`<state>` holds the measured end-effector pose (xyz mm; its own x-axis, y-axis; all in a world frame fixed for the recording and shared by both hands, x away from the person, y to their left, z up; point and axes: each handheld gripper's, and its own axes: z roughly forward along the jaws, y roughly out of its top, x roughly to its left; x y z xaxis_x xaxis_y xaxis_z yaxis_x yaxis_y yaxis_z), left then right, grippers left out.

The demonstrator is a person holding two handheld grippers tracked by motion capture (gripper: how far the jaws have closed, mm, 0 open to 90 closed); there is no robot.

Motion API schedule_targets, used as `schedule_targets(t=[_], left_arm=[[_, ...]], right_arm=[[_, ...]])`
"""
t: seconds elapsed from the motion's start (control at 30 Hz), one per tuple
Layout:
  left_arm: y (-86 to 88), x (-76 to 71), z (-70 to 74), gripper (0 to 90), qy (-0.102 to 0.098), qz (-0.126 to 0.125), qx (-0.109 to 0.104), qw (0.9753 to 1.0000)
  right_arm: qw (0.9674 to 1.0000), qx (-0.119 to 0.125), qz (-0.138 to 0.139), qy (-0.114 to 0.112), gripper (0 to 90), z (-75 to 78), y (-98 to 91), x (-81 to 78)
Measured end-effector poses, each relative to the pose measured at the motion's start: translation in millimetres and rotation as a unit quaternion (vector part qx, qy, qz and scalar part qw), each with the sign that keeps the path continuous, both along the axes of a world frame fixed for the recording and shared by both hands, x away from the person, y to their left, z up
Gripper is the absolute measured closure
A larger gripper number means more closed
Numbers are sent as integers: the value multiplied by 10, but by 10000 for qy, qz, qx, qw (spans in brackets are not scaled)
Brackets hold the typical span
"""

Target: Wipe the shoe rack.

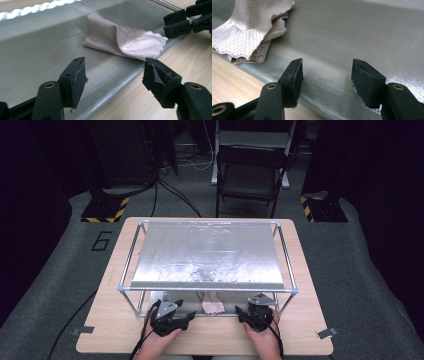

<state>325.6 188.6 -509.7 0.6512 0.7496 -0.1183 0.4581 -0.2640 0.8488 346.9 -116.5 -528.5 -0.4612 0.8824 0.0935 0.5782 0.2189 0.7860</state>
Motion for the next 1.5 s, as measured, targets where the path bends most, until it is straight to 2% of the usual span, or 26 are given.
schedule_targets(t=[0.07,0.1,0.13,0.23,0.27,0.33,0.37,0.4,0.43,0.5,0.53,0.6,0.63,0.73,0.83,1.07,1.1,1.13,1.17,1.2,1.27,1.3,1.4,1.43,1.47,1.5], left_arm=[[-58,35,-5,327,43,-20,4,10000],[-96,53,-17,325,-24,30,-7,10000],[-119,68,-15,322,35,-27,20,10000],[-201,112,-26,313,-31,-7,122,9999],[-215,124,-21,311,7,-39,141,9999],[-248,151,-23,310,-21,4,144,9999],[-256,174,-23,307,-72,-15,164,9998],[-283,161,-25,304,69,124,64,9999],[-292,176,-24,304,107,103,56,9999],[-333,201,-37,304,100,105,28,9999],[-366,210,-49,305,99,130,-83,9998],[-386,231,-49,319,190,52,-59,9998],[-409,240,-59,335,157,86,-82,9998],[-447,268,-74,423,263,-39,116,9996],[-495,294,-119,503,347,-46,176,9992],[-531,332,-162,709,525,-131,337,9980],[-529,326,-157,752,500,-102,395,9979],[-514,337,-155,809,357,-124,538,9978],[-475,348,-140,857,303,-227,801,9961],[-466,343,-147,878,352,-194,660,9970],[-391,338,-124,888,356,-165,786,9961],[-367,322,-127,890,383,-7,679,9970],[-240,303,-111,891,358,43,638,9973],[-181,302,-96,891,352,-43,750,9966],[-147,286,-93,891,340,99,762,9965],[-105,283,-84,891,294,97,791,9964]], right_arm=[[10000,13,15,19,422,0,-2,2],[10000,-7,-7,6,422,0,2,1],[10000,49,-48,64,422,2,17,-12],[9999,82,-68,7,423,6,21,-20],[10000,33,-57,32,423,2,18,-12],[9999,121,-90,35,423,-1,26,-16],[10000,28,-78,52,423,1,20,-12],[10000,14,-71,35,423,3,16,-11],[10000,44,-69,41,423,2,18,-12],[10000,44,-67,36,423,1,20,-12],[10000,45,-69,36,423,1,21,-12],[10000,45,-69,34,423,1,21,-13],[9999,87,-76,14,423,4,22,-19],[9999,39,-99,-1,423,4,27,-22],[9999,-43,-37,-113,424,5,17,-15],[9999,-94,-37,-54,424,0,23,-12],[9999,-21,-112,22,424,1,36,-24],[9999,29,-124,15,424,1,41,-28],[9999,3,-128,9,424,5,38,-32],[9999,-22,-129,-8,424,7,34,-32],[10000,-5,-84,-31,424,0,37,-25],[10000,-34,-48,-66,424,-1,33,-19],[9999,-111,-65,-66,424,0,37,-21],[9999,-123,-64,-73,425,0,38,-23],[9999,-119,-65,-70,425,0,38,-23],[9999,-109,-68,-64,428,0,37,-21]])
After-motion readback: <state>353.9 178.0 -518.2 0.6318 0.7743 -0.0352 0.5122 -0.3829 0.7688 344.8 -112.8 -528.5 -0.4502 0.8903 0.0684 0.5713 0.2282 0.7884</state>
